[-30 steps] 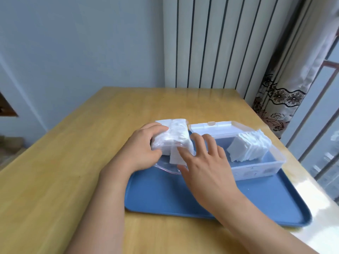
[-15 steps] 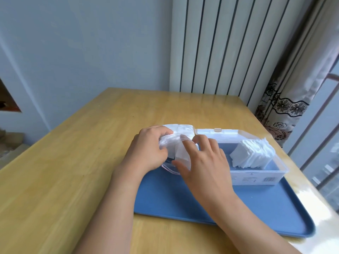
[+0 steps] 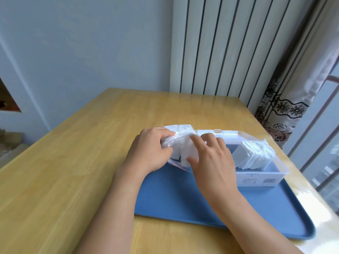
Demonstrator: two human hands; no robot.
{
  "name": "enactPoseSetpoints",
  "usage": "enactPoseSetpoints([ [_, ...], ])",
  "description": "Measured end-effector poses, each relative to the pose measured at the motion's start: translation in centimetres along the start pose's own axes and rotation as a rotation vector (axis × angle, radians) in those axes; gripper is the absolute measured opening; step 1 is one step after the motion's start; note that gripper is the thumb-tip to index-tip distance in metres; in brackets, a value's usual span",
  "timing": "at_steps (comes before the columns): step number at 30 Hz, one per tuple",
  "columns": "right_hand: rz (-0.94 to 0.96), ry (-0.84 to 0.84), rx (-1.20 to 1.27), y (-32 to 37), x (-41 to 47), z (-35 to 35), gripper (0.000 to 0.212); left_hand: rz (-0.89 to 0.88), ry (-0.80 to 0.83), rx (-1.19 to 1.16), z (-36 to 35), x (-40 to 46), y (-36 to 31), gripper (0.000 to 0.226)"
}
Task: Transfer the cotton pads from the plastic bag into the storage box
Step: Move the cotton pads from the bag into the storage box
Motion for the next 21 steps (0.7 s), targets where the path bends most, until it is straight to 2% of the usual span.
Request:
enactPoseSetpoints([
  [3,0.001,0.010,0.038,0.0,0.0,0.1,0.053,0.006,-0.023,-0.004,0.1,0.0,-0.1,0.053],
  [8,0.013,0.012,0.045,0.1,0.3,0.3,0.025,-0.002,-0.025,0.013,0.1,0.0,-0.4,0.055],
  [13,-0.014,0.119,0.135,-0.7,0.7,-0.5,0.008,0.008,-0.020,0.027,0.0,0.0,-0.3,0.054],
  [21,0.051,0.149,0.292,-1.0,0.5,0.3,0.011,0.026,-0.030,0.033,0.0,-0.1,-0.2,0.047],
])
Point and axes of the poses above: each hand's wrist, its own x-axis towards the middle knuckle, its own z-axis out of the back of the hand, y = z × x, the point moved 9 cm from there along x, towards the middle knuckle, and after that the axes turned 10 degrees about -x, right-handed, at the moved point
